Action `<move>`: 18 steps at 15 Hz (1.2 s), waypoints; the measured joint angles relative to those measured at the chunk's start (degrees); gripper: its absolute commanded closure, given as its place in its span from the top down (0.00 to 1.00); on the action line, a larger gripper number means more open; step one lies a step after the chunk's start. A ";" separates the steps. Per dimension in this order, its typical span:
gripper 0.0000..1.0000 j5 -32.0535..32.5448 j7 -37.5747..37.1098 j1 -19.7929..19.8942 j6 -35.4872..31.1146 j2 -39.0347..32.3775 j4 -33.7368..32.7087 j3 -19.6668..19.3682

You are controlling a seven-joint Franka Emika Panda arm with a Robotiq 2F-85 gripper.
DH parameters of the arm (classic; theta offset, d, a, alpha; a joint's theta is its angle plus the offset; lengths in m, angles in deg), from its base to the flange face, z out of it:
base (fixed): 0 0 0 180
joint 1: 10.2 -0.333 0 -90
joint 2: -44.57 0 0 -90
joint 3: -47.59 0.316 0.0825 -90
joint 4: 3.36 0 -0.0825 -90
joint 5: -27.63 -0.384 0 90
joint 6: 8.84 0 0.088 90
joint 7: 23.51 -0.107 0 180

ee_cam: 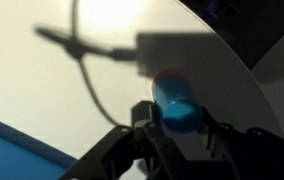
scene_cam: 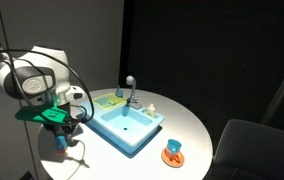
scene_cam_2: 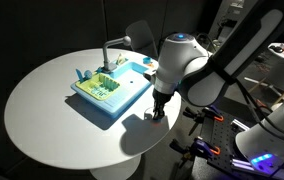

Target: Move the cups to the left

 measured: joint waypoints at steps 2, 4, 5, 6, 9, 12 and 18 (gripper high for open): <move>0.86 1.36 -0.23 0.23 0.00 -0.23 0.00 0.00; 0.99 2.56 -0.44 0.37 0.00 -0.37 0.00 -0.01; 1.00 3.11 -0.54 0.41 0.00 -0.37 0.00 -0.01; 1.00 3.51 -0.66 0.41 0.00 -0.37 0.00 -0.01; 1.00 4.99 -2.12 0.40 0.00 -0.35 0.00 -0.05; 1.00 5.99 -4.96 0.17 0.60 0.47 0.08 -0.05; 1.00 6.52 -11.26 -1.04 8.04 8.08 0.52 0.04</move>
